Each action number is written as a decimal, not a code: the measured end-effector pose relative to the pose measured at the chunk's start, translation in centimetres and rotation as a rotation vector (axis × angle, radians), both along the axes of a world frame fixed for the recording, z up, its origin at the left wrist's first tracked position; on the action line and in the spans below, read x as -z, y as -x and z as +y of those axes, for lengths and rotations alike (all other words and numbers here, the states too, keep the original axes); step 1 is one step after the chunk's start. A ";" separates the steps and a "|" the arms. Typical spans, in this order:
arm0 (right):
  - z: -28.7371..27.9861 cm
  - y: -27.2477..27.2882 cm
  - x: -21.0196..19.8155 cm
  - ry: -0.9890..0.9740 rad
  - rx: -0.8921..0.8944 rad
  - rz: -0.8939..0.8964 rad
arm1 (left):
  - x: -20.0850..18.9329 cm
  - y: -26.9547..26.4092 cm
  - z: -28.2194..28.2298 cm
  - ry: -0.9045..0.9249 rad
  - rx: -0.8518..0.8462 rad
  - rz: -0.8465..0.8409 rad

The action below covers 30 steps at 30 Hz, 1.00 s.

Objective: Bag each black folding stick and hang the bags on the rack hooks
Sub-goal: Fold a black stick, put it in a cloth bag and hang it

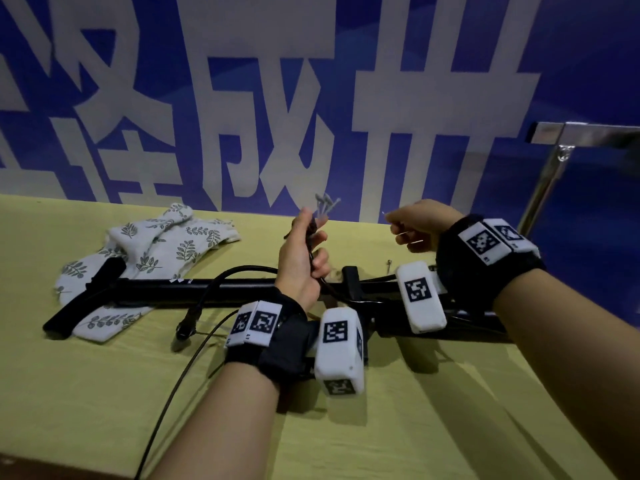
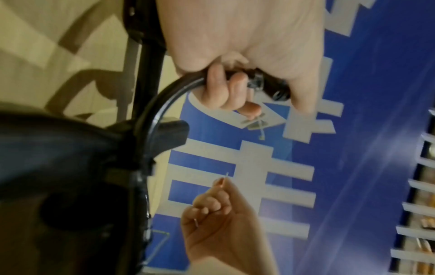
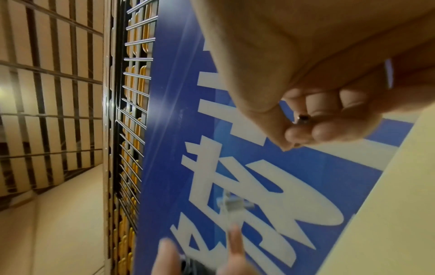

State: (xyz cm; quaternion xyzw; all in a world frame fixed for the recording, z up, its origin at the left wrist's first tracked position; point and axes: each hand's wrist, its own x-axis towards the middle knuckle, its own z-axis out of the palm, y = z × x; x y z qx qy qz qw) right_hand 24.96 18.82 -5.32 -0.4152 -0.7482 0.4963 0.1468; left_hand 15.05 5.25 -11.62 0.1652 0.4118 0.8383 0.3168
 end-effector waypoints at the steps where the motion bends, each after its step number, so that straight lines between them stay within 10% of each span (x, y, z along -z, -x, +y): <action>1: -0.7 -0.6 0.3 0.016 -0.002 0.039 | -0.2 -0.4 -0.1 0.023 -0.023 0.104; 13: -4.9 -2.9 6.1 -0.062 0.005 0.423 | 0.5 -1.8 -0.1 0.314 -0.275 0.539; 30: -5.8 -2.7 6.7 -0.281 -0.090 0.404 | 1.4 -0.9 0.4 0.213 -0.121 0.462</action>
